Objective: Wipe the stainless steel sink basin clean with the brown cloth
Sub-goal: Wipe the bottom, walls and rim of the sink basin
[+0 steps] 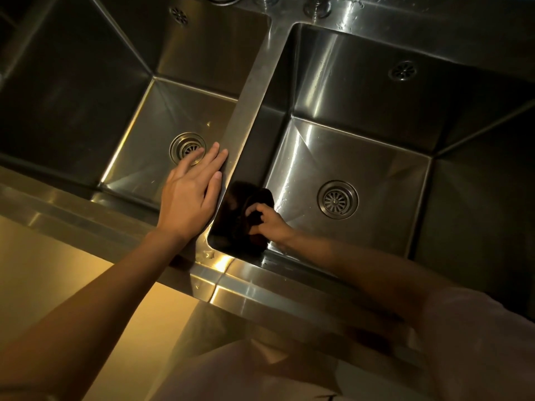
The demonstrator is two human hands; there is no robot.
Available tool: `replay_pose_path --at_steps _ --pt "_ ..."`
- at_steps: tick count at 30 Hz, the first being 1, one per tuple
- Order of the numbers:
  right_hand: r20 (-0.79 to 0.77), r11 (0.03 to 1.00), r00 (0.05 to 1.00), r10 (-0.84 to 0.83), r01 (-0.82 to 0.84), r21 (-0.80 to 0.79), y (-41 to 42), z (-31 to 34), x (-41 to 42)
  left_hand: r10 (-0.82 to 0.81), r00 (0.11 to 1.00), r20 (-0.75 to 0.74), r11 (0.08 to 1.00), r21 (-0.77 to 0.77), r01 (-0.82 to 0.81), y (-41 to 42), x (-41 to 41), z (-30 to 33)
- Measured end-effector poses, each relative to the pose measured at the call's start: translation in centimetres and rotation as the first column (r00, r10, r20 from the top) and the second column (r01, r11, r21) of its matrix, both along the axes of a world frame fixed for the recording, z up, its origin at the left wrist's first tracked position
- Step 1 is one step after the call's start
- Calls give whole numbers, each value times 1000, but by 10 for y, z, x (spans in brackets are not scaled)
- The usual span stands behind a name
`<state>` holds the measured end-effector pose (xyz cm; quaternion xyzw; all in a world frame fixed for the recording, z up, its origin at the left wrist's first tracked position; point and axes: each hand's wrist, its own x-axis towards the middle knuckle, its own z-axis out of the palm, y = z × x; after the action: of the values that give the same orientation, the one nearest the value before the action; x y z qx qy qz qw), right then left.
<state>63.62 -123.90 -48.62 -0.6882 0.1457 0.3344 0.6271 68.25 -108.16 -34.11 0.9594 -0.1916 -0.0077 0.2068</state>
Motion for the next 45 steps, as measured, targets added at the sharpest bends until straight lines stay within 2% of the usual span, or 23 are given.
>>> replay_pose_path --at_steps 8,14,20,26,32,37,41,45 --pt "82 972 996 -26 6 234 -4 51 -11 -7 1000 -12 1000 22 7 3 1 -2" --pt "164 909 976 141 -193 369 -29 103 -1 -11 1000 -28 1000 21 12 3 0 -1" --pt "203 860 909 364 -412 302 -40 82 6 -15 1000 -25 1000 6 16 2 1 0" --pt "139 839 830 541 -544 -16 -36 10 0 -12 1000 -19 1000 6 12 1 1 -2" --pt "61 797 796 602 -594 -111 -31 -19 3 0 1000 -27 1000 1 0 1 0 0" --pt "77 776 773 630 -630 -32 -34 -7 6 -5 1000 -19 1000 -10 5 1 0 0" --pt "150 762 766 625 -640 96 -44 34 4 -8 1000 -19 1000 2 8 1 0 0" --pt "218 708 720 659 -691 145 -62 89 2 -30 999 -15 999 21 30 2 -1 1"
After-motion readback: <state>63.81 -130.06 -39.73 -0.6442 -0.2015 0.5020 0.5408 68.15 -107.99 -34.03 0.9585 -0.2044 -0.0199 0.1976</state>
